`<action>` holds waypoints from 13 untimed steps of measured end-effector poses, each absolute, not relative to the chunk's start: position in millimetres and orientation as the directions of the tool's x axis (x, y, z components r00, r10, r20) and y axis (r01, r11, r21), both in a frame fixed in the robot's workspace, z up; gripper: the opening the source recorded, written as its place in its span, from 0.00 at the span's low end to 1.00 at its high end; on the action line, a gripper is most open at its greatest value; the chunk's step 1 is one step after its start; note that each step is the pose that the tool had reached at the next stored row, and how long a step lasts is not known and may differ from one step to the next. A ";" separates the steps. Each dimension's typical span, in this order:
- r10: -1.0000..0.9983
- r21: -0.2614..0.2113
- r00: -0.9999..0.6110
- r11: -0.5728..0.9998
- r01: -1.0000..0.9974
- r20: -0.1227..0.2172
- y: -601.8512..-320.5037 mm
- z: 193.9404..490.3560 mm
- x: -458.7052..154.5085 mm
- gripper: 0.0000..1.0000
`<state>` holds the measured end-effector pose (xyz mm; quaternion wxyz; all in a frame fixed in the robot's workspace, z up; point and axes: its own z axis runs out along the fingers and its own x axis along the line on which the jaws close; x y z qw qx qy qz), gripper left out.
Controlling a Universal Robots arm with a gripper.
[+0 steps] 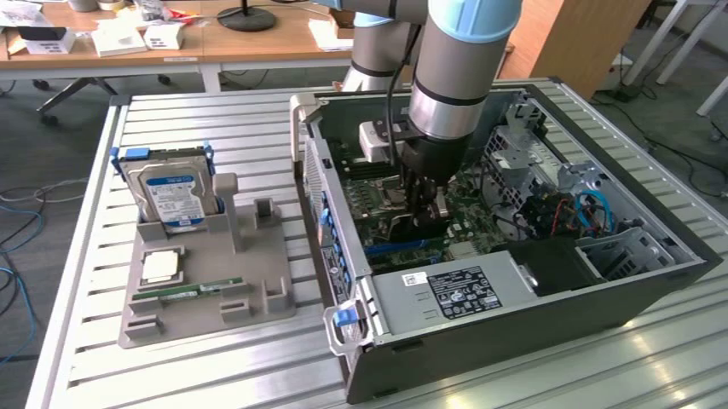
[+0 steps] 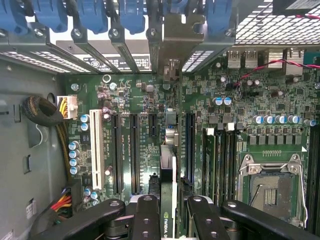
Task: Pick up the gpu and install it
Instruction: 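Insert the gpu into the slot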
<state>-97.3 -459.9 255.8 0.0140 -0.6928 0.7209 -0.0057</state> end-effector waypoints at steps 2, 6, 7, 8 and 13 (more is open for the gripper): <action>-0.999 -0.029 -0.039 0.040 -0.999 -0.012 -459.9 255.8 -97.3 0.26; -0.999 -0.031 -0.039 0.039 -0.999 -0.012 -459.9 255.8 -97.4 0.26; -0.999 -0.031 -0.038 0.039 -0.999 -0.012 -459.9 255.8 -97.4 0.26; -0.999 -0.032 -0.038 0.039 -0.999 -0.012 -459.9 255.8 -97.4 0.26; -0.999 -0.033 -0.039 0.039 -0.999 -0.012 -459.9 255.7 -98.1 0.26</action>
